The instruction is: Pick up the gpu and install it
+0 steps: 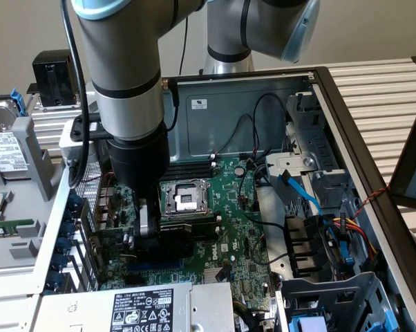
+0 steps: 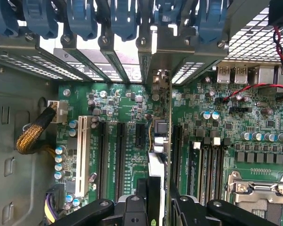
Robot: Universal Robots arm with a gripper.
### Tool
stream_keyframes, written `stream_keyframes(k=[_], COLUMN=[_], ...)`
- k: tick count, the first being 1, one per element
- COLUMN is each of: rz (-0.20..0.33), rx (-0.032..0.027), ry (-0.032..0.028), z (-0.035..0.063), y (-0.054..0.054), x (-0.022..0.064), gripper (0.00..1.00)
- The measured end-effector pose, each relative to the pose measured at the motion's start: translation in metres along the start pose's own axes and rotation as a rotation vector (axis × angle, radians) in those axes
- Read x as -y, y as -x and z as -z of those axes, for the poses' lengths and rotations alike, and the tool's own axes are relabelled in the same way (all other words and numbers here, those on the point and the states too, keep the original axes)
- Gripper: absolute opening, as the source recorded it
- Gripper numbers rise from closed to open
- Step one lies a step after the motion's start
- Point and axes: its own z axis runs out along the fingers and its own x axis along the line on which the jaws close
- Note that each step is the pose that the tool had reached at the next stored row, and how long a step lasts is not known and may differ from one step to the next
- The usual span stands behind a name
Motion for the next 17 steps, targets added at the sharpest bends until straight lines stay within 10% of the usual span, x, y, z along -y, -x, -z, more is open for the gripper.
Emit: stream_keyframes(k=[17], rz=[0.002], rx=[-0.0007], ry=[-0.0001], z=[-0.0004], y=[0.0000], x=[0.0000], gripper=[0.27])
